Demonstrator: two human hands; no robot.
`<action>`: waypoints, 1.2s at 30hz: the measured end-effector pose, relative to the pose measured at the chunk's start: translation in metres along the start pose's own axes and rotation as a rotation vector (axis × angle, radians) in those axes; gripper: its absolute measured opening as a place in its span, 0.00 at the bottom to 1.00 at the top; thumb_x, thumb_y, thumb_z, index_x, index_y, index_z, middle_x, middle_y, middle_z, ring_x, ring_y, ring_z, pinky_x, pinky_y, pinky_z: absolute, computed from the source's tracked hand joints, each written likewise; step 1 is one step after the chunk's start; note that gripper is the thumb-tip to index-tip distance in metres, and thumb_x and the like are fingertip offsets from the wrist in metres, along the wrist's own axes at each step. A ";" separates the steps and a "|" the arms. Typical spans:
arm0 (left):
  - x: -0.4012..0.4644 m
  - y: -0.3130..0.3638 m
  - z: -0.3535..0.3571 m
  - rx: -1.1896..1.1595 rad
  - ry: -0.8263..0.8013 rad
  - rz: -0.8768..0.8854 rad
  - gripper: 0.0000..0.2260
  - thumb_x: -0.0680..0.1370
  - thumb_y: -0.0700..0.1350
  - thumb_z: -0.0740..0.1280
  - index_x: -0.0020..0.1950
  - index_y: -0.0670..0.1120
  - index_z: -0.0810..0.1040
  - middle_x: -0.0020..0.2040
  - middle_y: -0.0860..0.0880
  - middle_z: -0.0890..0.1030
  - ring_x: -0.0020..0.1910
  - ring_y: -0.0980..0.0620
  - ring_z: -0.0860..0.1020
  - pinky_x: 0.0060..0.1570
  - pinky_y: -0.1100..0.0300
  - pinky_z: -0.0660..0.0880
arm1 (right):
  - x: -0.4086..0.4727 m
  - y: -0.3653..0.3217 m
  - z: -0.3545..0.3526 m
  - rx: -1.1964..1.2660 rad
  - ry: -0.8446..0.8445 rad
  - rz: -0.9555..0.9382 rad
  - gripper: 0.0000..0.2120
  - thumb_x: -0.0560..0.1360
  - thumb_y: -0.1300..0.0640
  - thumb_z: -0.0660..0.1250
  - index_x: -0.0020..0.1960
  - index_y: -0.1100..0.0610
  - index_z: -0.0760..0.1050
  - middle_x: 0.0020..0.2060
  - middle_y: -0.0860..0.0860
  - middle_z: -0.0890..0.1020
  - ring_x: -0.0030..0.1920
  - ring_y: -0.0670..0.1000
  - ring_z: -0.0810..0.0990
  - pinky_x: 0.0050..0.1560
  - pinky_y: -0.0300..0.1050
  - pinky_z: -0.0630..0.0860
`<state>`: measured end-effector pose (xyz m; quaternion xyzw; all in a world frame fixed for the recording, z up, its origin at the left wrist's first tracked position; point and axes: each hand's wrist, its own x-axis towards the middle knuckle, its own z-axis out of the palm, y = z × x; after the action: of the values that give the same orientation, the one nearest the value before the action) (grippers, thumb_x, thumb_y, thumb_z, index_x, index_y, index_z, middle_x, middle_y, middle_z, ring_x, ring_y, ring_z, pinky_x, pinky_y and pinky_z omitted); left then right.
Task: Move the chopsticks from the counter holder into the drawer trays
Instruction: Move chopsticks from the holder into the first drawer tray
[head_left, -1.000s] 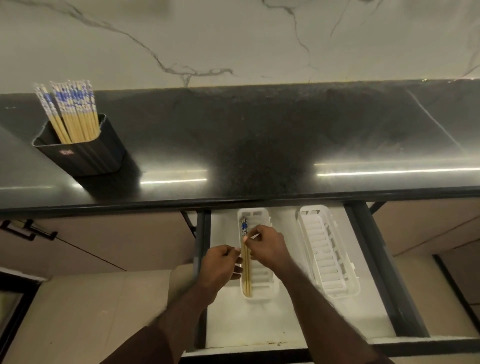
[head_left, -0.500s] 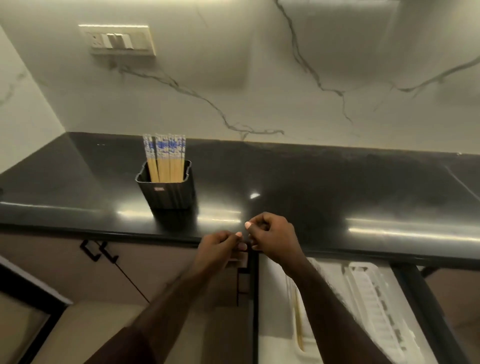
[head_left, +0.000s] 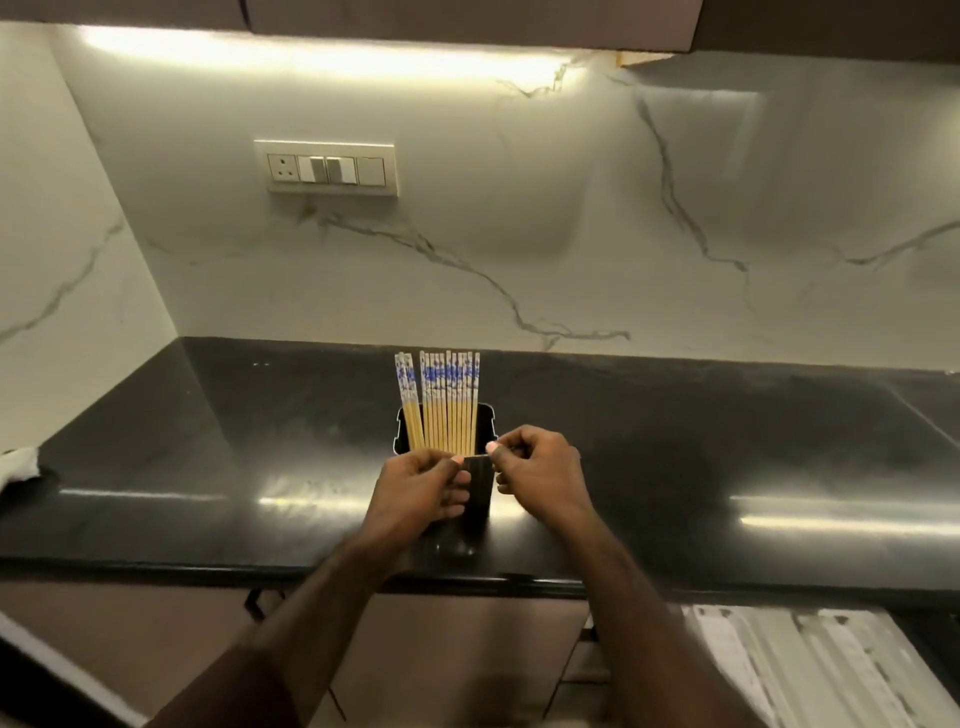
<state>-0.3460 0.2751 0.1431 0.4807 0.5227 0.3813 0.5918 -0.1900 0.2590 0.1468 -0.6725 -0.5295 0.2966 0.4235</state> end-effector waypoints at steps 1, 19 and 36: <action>0.003 0.003 -0.002 -0.009 0.003 0.007 0.07 0.80 0.43 0.65 0.53 0.43 0.80 0.46 0.42 0.85 0.43 0.48 0.84 0.46 0.55 0.82 | 0.003 -0.003 0.002 -0.006 -0.005 0.004 0.02 0.77 0.54 0.69 0.48 0.52 0.80 0.40 0.48 0.84 0.42 0.47 0.84 0.47 0.47 0.84; 0.107 0.024 -0.012 -0.022 0.033 0.066 0.05 0.79 0.41 0.65 0.50 0.44 0.80 0.49 0.44 0.83 0.49 0.47 0.83 0.52 0.52 0.80 | 0.105 -0.003 0.034 -0.140 0.110 0.117 0.14 0.78 0.54 0.69 0.62 0.56 0.77 0.52 0.50 0.82 0.50 0.46 0.80 0.50 0.39 0.78; 0.167 0.005 -0.022 0.069 -0.099 0.029 0.06 0.80 0.41 0.63 0.52 0.46 0.80 0.48 0.45 0.83 0.48 0.49 0.82 0.51 0.53 0.81 | 0.181 0.009 0.081 -0.080 0.030 0.350 0.10 0.78 0.56 0.68 0.59 0.55 0.77 0.54 0.51 0.82 0.53 0.48 0.81 0.54 0.44 0.78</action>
<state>-0.3402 0.4395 0.1055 0.5266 0.4988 0.3474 0.5943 -0.2064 0.4536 0.1101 -0.7750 -0.4094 0.3346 0.3460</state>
